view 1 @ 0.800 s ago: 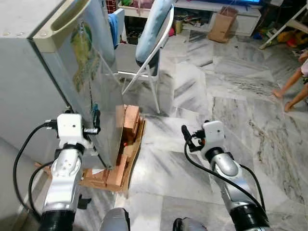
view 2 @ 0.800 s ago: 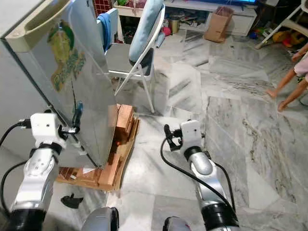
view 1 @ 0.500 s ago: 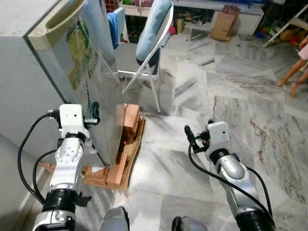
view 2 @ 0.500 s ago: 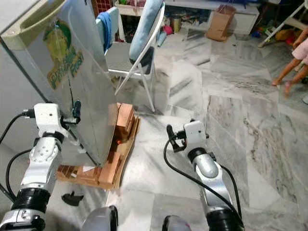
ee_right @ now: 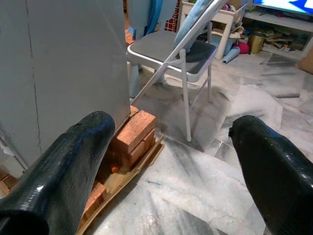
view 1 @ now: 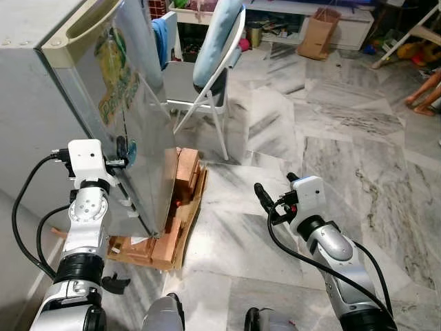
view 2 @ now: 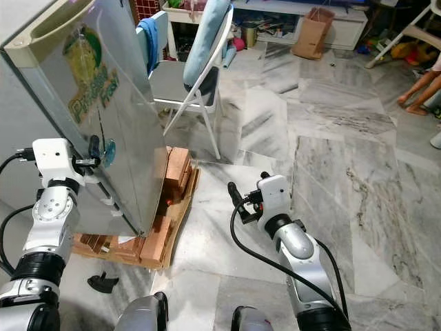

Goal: Restocking fridge

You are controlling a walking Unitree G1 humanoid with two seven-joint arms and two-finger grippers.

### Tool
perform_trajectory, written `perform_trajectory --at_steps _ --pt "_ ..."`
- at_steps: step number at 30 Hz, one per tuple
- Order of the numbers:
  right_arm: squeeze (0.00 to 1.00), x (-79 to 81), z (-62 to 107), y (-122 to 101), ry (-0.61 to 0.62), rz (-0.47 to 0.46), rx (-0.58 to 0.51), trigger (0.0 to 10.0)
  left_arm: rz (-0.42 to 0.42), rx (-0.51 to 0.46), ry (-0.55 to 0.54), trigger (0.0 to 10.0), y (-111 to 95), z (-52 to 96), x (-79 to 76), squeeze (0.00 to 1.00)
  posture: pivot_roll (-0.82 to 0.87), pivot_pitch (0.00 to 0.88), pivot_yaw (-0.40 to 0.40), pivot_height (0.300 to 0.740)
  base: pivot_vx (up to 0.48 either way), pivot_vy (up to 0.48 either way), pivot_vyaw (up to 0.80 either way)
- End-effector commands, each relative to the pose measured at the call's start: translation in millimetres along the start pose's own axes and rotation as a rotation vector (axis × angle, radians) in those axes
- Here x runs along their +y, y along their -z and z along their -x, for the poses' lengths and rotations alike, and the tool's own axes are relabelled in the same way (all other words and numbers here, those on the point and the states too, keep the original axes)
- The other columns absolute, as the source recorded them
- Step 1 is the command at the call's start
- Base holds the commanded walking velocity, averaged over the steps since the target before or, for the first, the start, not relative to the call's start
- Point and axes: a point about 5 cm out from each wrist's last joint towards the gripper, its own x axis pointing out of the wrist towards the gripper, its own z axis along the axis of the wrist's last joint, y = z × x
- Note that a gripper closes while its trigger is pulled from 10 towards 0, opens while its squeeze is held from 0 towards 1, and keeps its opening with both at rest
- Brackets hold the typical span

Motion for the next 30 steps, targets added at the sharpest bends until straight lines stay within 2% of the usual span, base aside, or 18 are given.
perform_trajectory --at_steps 1,3,6,11,21,27,30 --pt "0.00 -0.5 0.5 -2.3 -0.008 0.003 0.001 10.0 0.025 -0.013 0.085 10.0 -4.9 -4.7 -11.3 0.00 0.10 0.094 -0.014 0.740 0.000 0.000 0.00" --pt "0.00 2.5 1.4 -0.1 -0.050 -0.056 0.012 10.0 0.029 0.007 0.126 10.0 -2.1 -4.8 -18.1 0.00 0.10 0.092 -0.013 0.740 0.000 0.000 0.00" --pt "0.00 8.8 3.6 2.1 -0.110 -0.051 0.022 10.0 0.008 0.005 0.130 10.0 -1.0 -6.3 -19.9 0.00 0.09 0.088 -0.009 0.740 0.000 0.000 0.00" --pt "0.00 14.7 6.7 4.7 -0.163 -0.052 0.037 10.0 0.027 -0.005 0.151 10.0 -3.2 -8.4 -23.1 0.00 0.09 0.085 -0.008 0.740 0.000 0.000 0.00" --pt "0.00 13.8 6.3 6.6 -0.161 -0.030 0.045 10.0 0.034 -0.010 0.211 10.0 -1.6 -4.5 -28.0 0.00 0.09 0.088 0.000 0.740 0.000 0.000 0.00" --pt "0.00 15.7 3.8 6.0 -0.165 -0.027 0.042 10.0 0.020 -0.006 0.211 10.0 -2.1 -8.4 -30.0 0.00 0.09 0.089 -0.003 0.740 0.000 0.000 0.00" --pt "0.00 25.7 10.3 6.7 -0.276 -0.072 0.069 10.0 0.010 0.013 0.206 10.0 -3.3 -16.5 -33.2 0.00 0.09 0.089 -0.004 0.740 0.000 0.000 0.00"
